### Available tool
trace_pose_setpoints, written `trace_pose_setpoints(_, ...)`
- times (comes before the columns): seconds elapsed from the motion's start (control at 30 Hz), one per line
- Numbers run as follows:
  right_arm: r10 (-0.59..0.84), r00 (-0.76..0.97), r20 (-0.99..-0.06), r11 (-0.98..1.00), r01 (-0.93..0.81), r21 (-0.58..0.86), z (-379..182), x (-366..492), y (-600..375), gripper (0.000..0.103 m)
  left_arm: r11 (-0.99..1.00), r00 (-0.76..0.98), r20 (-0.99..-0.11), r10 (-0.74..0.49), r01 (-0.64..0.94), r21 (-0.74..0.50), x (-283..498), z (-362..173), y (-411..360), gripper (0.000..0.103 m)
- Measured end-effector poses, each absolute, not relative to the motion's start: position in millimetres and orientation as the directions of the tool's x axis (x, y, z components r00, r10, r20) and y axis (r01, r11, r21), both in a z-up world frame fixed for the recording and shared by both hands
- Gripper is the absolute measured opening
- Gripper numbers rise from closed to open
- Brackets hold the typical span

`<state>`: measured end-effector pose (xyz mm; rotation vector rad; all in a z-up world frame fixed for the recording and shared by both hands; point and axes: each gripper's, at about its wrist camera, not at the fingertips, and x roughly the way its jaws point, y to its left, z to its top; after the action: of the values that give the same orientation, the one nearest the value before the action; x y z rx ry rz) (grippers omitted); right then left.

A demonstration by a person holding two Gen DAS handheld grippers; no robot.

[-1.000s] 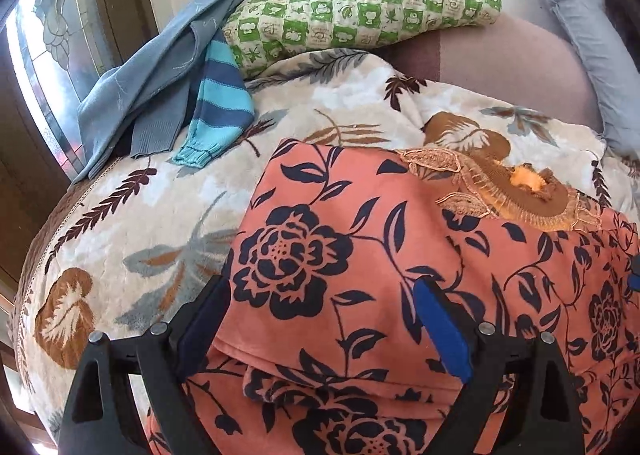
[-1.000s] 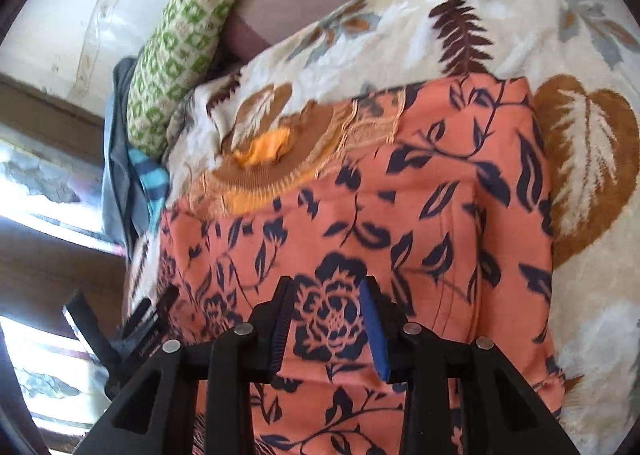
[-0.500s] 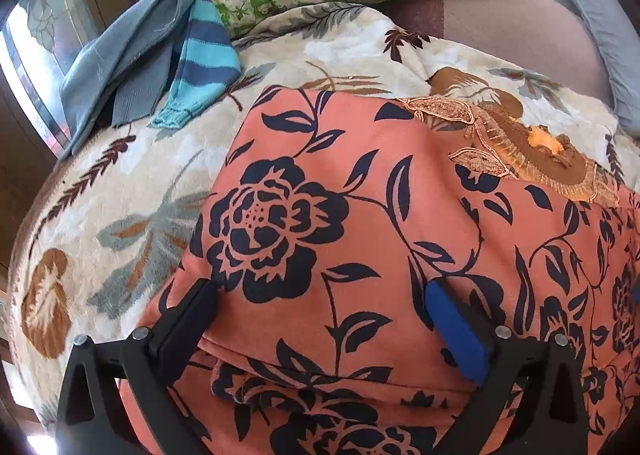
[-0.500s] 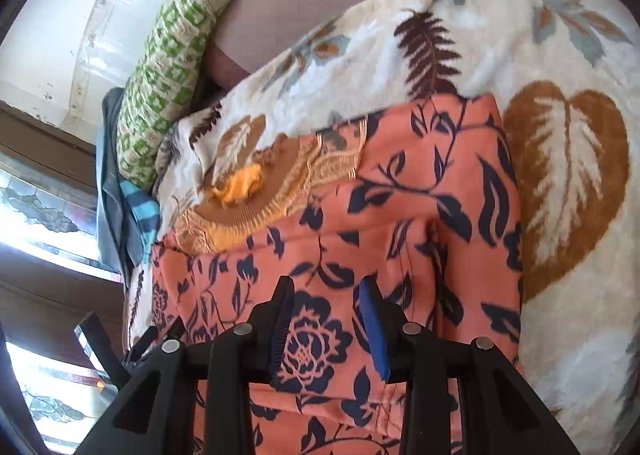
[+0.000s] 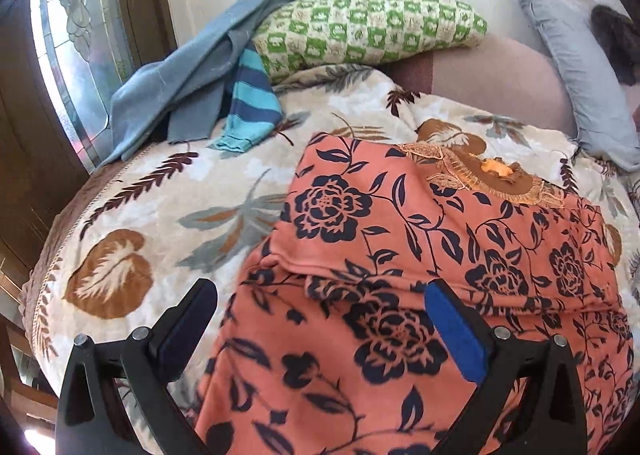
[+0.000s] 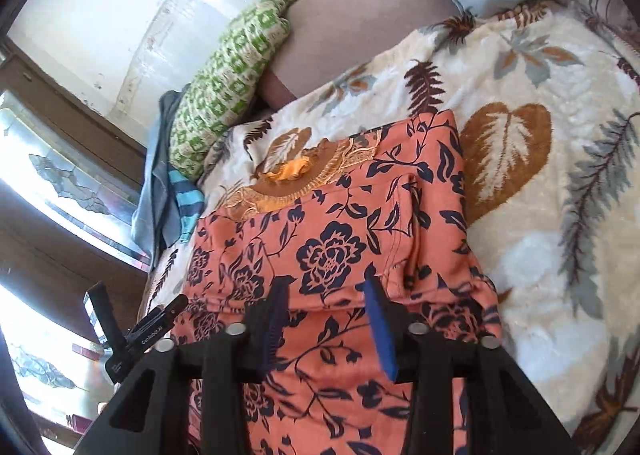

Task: Fold small clothes
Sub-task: 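Fold the blouse side lengthwise toward the neckline with both grippers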

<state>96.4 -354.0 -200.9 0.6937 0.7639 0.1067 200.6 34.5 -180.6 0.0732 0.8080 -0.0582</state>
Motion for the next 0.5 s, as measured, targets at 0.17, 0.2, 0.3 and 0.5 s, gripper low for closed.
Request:
trace_pose_setpoints(0.17,0.338,0.705,-0.623,0.781,0.159,0.604,-195.9,46.2,-362.0,0.072,0.993,0.704,-0.71,0.02,0.069,0.096,138.2,-170.9,72.3,0.103)
trace_pose_setpoints(0.2,0.342,0.681,-0.647,0.783,0.174,0.597,-199.3,36.4,-364.9,0.072,0.992,0.69,-0.724,0.023,0.073,0.102,131.4,-171.1,82.6,0.103)
trace_pose_setpoints(0.3,0.355,0.625,-0.696,0.783,0.208,0.586,-207.4,14.6,-371.2,0.072,0.991,0.645,-0.763,0.054,0.06,0.121,113.7,-174.3,119.2,0.103)
trace_pose_setpoints(0.5,0.406,0.554,-0.726,0.731,0.279,0.622,-237.6,-16.2,-384.4,0.072,0.993,0.596,-0.799,0.081,0.025,0.12,78.2,-179.7,181.7,0.103)
